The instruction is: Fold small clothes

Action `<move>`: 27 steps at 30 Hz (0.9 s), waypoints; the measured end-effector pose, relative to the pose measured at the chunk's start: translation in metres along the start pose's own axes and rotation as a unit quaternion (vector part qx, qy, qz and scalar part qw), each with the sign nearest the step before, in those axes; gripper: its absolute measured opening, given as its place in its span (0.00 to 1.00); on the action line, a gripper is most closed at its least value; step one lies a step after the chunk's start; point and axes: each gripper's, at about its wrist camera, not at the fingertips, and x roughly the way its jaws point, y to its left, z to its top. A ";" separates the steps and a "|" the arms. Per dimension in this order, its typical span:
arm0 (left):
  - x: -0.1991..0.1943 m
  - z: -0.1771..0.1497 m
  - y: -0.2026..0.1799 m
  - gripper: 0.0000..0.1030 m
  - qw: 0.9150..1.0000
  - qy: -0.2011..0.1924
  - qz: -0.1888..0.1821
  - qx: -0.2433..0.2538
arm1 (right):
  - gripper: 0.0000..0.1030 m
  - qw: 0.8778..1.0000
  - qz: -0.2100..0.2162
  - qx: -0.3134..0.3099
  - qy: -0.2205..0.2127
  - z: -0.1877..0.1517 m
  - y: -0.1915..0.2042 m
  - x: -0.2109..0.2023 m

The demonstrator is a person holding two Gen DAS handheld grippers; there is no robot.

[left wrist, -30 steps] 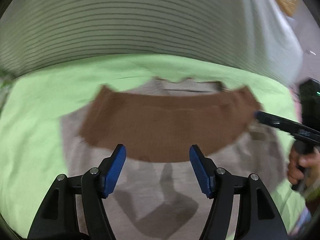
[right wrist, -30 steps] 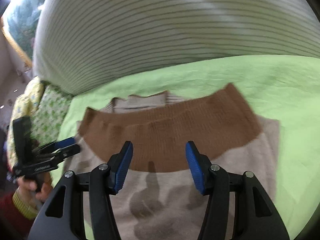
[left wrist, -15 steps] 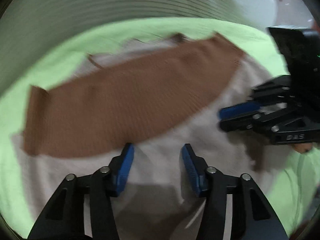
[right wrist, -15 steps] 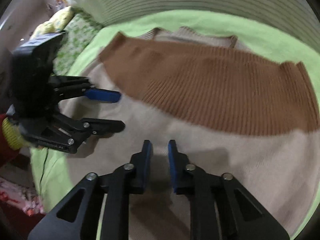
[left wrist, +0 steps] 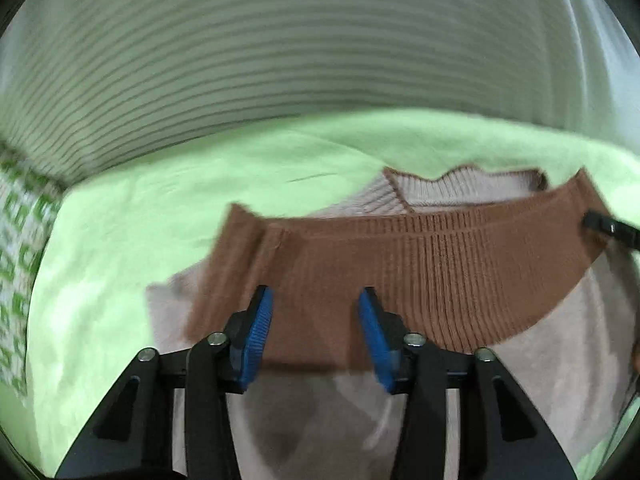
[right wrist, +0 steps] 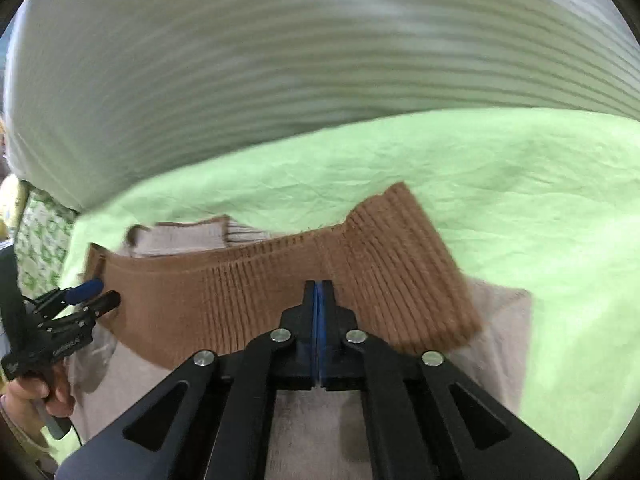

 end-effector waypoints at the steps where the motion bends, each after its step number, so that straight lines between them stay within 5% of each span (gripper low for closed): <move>1: -0.014 -0.005 0.003 0.44 1.000 -0.007 -0.011 -0.013 | 0.03 1.000 0.012 -0.005 -0.005 -0.004 0.003 -0.012; 7: -0.057 -0.056 -0.018 0.55 0.993 0.000 -0.110 -0.042 | 0.05 0.995 0.095 -0.037 0.019 -0.051 0.029 -0.053; 9: -0.048 -0.067 -0.034 0.55 0.995 0.014 -0.094 -0.026 | 0.05 0.993 0.094 -0.050 0.044 -0.068 0.032 -0.050; 14: -0.020 -0.074 -0.011 0.55 0.998 0.025 -0.017 -0.055 | 0.01 0.998 -0.033 -0.015 0.044 -0.089 -0.022 -0.044; 18: -0.013 -0.066 0.032 0.35 0.995 0.023 -0.003 -0.094 | 0.00 0.999 -0.045 0.019 0.016 -0.082 -0.060 -0.062; 20: -0.011 -0.066 0.047 0.37 0.993 0.025 0.023 -0.109 | 0.00 0.998 -0.056 0.023 0.011 -0.080 -0.063 -0.065; 23: -0.018 -0.068 0.069 0.57 0.988 0.023 0.045 -0.148 | 0.04 0.997 -0.060 0.051 0.001 -0.076 -0.060 -0.073; 27: -0.039 -0.082 0.078 0.56 0.983 0.022 0.026 -0.181 | 0.07 0.998 -0.028 0.052 -0.009 -0.078 -0.034 -0.082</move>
